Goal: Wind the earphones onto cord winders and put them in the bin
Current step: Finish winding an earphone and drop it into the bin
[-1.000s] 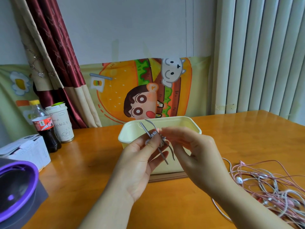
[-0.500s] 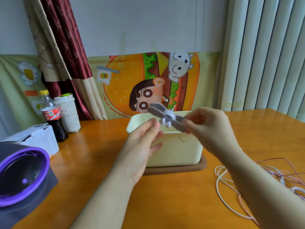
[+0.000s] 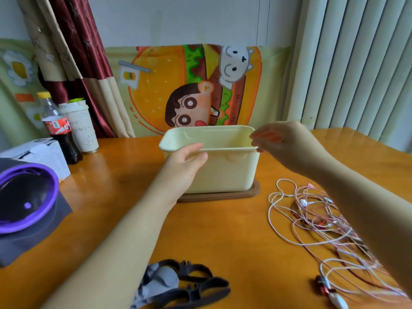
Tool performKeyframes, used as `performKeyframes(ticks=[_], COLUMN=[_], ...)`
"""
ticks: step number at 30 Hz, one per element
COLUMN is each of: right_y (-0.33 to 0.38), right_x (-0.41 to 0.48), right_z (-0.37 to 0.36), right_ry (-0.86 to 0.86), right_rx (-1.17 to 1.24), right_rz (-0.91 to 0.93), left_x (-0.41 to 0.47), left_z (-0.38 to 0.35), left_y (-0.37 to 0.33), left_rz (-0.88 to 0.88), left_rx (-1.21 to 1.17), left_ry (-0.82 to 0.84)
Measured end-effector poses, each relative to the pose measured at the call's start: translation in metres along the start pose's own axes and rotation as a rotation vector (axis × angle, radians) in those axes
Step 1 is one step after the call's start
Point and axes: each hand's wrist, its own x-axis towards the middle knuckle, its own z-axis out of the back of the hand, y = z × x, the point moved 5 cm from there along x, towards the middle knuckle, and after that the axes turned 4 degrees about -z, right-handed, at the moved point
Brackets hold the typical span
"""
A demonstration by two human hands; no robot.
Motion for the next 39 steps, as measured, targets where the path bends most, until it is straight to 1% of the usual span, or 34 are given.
performKeyframes(ticks=[2,4,5,6,7,9,10,11,14,17,19,22,24,27,29,32,34,36,37,39], right_y=[-0.01,-0.024,-0.031,-0.04,-0.049,-0.061,-0.067,-0.073,-0.089,-0.101,-0.104,-0.105,-0.103,-0.099,-0.098,-0.106,-0.112,-0.115,-0.117,-0.115], right_x=[-0.018,-0.038,-0.047,-0.056,-0.067,-0.079,-0.086,-0.093,-0.111,-0.121,-0.125,-0.12,-0.11,-0.093,-0.08,-0.061,-0.05,-0.044,-0.045,-0.043], right_z=[0.007,0.01,0.009,0.01,0.015,0.017,0.02,0.021,0.021,0.017,0.017,0.025,0.034,0.046,0.057,0.076,0.083,0.087,0.088,0.081], right_ry=[0.134,0.34,0.448,0.534,0.592,0.659,0.679,0.701,0.742,0.712,0.658,0.503,0.371,0.234,0.112,-0.022,-0.074,-0.119,-0.125,-0.083], right_rx=[-0.072,-0.188,-0.245,-0.29,-0.32,-0.342,-0.352,-0.366,-0.415,-0.465,-0.495,-0.474,-0.38,-0.322,-0.296,-0.111,0.121,0.349,0.419,0.519], right_rz=[-0.009,-0.03,-0.04,-0.048,-0.06,-0.089,-0.107,-0.122,-0.139,-0.108,-0.083,-0.102,-0.155,-0.162,-0.174,-0.309,-0.406,-0.514,-0.569,-0.653], left_x=[-0.002,-0.005,-0.008,-0.011,-0.017,-0.027,-0.032,-0.036,-0.042,-0.045,-0.043,-0.035,-0.028,-0.021,-0.014,0.001,0.009,0.017,0.022,0.027], left_z=[-0.011,-0.03,-0.043,-0.059,-0.08,-0.111,-0.127,-0.137,-0.165,-0.181,-0.181,-0.171,-0.158,-0.132,-0.105,-0.059,-0.028,0.005,0.018,0.048], left_y=[-0.006,-0.014,-0.017,-0.018,-0.017,-0.006,-0.003,0.0,0.011,0.02,0.021,0.014,0.001,-0.028,-0.047,-0.061,-0.061,-0.054,-0.048,-0.033], left_rz=[-0.061,-0.144,-0.191,-0.23,-0.255,-0.28,-0.297,-0.315,-0.348,-0.4,-0.427,-0.387,-0.424,-0.579,-0.651,-0.684,-0.65,-0.554,-0.491,-0.364], left_rx=[0.195,0.365,0.441,0.507,0.565,0.701,0.783,0.851,0.948,1.072,1.067,0.864,0.733,0.632,0.599,0.597,0.586,0.513,0.456,0.327], left_ry=[0.002,0.038,0.089,0.183,0.313,0.582,0.676,0.73,0.814,0.825,0.779,0.654,0.525,0.301,0.14,-0.077,-0.194,-0.301,-0.337,-0.395])
